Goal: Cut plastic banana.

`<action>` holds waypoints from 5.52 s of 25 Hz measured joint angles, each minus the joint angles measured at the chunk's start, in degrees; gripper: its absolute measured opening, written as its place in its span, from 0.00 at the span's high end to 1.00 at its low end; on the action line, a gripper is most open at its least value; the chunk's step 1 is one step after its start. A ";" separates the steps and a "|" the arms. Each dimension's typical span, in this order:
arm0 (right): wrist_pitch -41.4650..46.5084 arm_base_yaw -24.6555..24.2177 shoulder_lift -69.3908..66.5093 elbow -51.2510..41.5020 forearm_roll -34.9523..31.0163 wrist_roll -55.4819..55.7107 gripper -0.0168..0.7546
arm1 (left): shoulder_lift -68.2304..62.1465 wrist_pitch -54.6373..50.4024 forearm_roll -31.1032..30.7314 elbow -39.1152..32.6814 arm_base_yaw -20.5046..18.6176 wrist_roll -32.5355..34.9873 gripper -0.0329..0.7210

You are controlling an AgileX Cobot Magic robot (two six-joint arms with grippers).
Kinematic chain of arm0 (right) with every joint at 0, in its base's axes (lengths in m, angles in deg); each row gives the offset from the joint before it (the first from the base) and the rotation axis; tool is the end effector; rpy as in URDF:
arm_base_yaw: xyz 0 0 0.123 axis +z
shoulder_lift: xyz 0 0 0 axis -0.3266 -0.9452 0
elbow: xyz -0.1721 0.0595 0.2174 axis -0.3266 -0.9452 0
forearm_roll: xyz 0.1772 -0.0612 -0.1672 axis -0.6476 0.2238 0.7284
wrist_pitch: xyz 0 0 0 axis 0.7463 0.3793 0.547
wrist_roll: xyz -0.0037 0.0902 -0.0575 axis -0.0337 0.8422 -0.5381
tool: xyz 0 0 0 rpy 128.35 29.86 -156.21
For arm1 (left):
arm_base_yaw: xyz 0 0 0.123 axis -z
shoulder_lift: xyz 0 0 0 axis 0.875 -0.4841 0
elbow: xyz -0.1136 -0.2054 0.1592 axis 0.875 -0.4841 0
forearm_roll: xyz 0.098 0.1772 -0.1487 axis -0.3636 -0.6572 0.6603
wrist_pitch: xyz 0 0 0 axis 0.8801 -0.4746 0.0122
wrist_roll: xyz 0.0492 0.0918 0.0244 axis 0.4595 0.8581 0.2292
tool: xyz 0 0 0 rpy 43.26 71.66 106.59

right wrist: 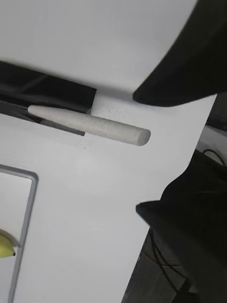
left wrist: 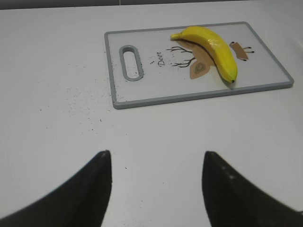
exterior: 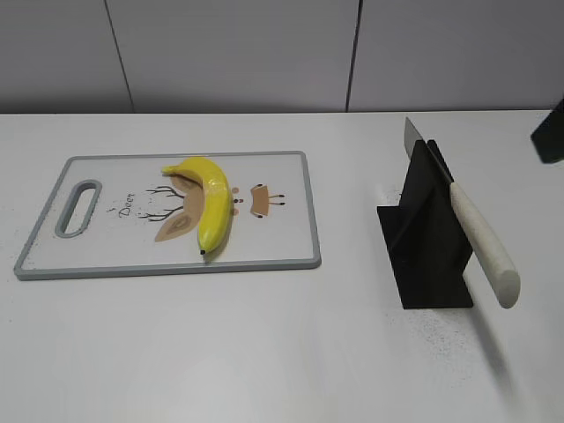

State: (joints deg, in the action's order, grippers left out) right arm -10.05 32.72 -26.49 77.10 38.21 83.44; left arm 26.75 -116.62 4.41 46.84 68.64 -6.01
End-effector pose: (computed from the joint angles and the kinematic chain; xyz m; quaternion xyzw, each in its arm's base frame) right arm 0.2136 0.0783 0.3433 -0.1162 0.9626 0.1472 0.1958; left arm 0.0099 -0.0102 0.2589 0.1152 0.8564 -0.0469 0.5011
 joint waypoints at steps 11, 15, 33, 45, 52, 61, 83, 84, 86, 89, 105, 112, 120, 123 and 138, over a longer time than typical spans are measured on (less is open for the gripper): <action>0.02 9.94 -15.24 0.11 12.76 13.39 0.40 | 0.00 0.00 0.00 0.00 0.00 0.00 0.18; 0.02 9.94 -19.62 0.13 14.06 14.23 0.40 | 0.00 0.00 0.00 0.00 0.00 0.00 0.18; 0.02 9.94 -30.05 0.18 11.80 18.46 0.42 | 0.00 0.00 0.00 0.00 0.00 0.00 0.18; 0.28 9.88 -30.14 0.18 12.37 22.34 0.77 | 0.00 0.00 0.01 0.00 0.00 0.00 0.18; 0.28 9.88 -29.85 0.18 12.33 22.55 0.77 | 0.00 0.00 0.01 0.00 0.00 0.00 0.18; 0.34 9.94 -23.29 0.18 12.15 23.26 0.77 | 0.00 0.00 0.01 0.00 0.00 0.00 0.18; 0.76 9.94 -14.07 10.74 14.27 7.11 0.77 | -5.35 1.02 0.01 2.98 0.00 4.90 0.18; 0.76 9.94 -14.47 11.66 14.33 4.39 0.77 | -7.54 1.26 0.01 3.47 0.00 5.64 0.18; 0.76 9.94 -15.89 13.86 14.76 -4.38 0.77 | -12.05 2.87 0.01 4.48 0.00 6.72 0.18; 0.87 10.00 -18.89 16.30 17.12 -13.39 0.77 | -18.12 6.22 0.01 5.91 0.00 8.96 0.18; 0.87 10.06 -37.52 33.34 19.93 -47.08 0.77 | -58.90 8.62 4.44 34.95 0.00 38.41 0.18; 0.87 10.12 -44.16 41.22 9.53 -57.77 0.77 | -76.79 -0.40 14.67 53.94 0.00 57.78 0.18; 0.76 10.12 -49.18 44.25 5.05 -64.59 0.77 | -92.30 -7.24 18.20 68.04 2.68 67.26 0.23; 0.74 10.12 -51.03 44.30 4.29 -65.94 0.77 | -96.00 -7.24 18.68 68.71 4.79 70.39 0.24; 0.69 10.12 -54.72 47.10 0.92 -67.88 0.77 | -108.44 -4.84 19.14 68.85 5.54 73.01 0.38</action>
State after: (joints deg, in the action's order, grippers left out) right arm -9.37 42.84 -81.21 124.20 39.13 15.56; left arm -81.70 -121.46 23.55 115.68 74.18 66.99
